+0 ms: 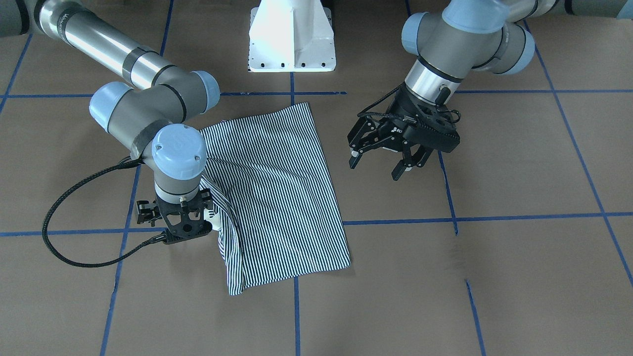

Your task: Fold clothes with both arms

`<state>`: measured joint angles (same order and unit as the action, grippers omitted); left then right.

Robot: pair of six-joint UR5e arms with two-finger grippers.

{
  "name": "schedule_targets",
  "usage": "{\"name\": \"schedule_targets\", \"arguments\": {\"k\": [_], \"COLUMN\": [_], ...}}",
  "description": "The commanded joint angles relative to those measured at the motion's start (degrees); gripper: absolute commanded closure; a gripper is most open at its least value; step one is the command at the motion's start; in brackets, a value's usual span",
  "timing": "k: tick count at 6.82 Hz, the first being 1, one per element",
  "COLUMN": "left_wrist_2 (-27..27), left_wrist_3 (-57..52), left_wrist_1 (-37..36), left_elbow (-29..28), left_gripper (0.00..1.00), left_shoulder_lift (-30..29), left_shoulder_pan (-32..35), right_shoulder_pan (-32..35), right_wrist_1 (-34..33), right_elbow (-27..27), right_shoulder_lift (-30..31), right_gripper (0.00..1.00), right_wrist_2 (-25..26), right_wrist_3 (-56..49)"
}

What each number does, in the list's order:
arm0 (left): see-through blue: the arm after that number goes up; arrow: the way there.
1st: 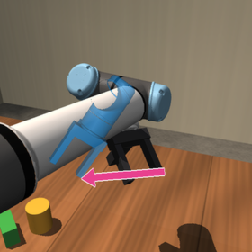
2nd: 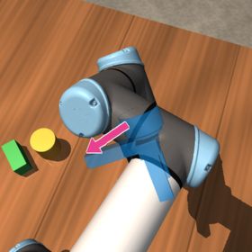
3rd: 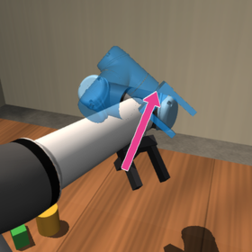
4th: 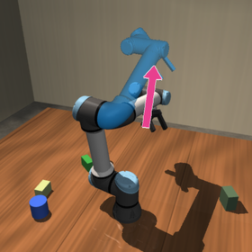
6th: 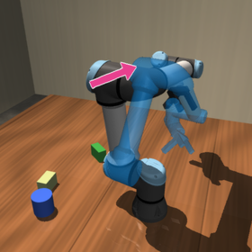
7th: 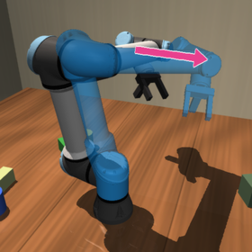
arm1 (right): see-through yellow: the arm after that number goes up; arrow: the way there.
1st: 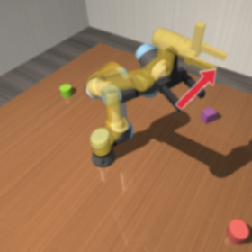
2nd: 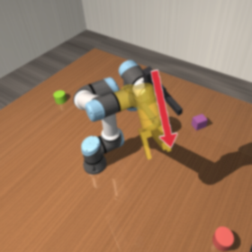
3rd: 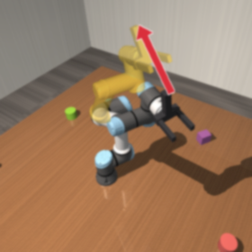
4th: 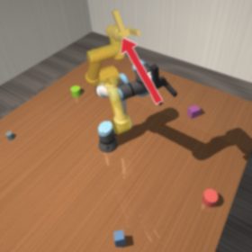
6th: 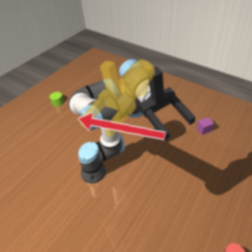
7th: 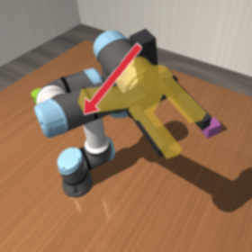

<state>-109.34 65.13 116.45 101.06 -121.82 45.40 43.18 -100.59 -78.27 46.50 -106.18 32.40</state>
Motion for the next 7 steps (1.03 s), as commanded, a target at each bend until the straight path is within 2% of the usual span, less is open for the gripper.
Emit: {"name": "schedule_targets", "arguments": {"k": [1,2,7], "left_wrist_2": [-0.1,-0.1,-0.1], "left_wrist_3": [-0.1,0.0,0.0], "left_wrist_1": [0.0,0.0,0.0], "left_elbow": [0.0,-0.1,-0.1], "left_gripper": [0.0,0.0,0.0], "left_shoulder_lift": [0.1,0.0,0.1], "left_shoulder_pan": [0.0,0.0,0.0], "right_shoulder_pan": [-1.8,-4.0,-5.1], "right_wrist_1": [1.2,1.9,1.2], "right_elbow": [-0.2,0.0,0.2], "right_shoulder_lift": [-1.6,-1.1,0.2], "right_gripper": [0.0,0.0,0.0], "right_wrist_2": [-2.5,-2.5,-2.3], "right_wrist_3": [0.7,1.6,1.6]}}
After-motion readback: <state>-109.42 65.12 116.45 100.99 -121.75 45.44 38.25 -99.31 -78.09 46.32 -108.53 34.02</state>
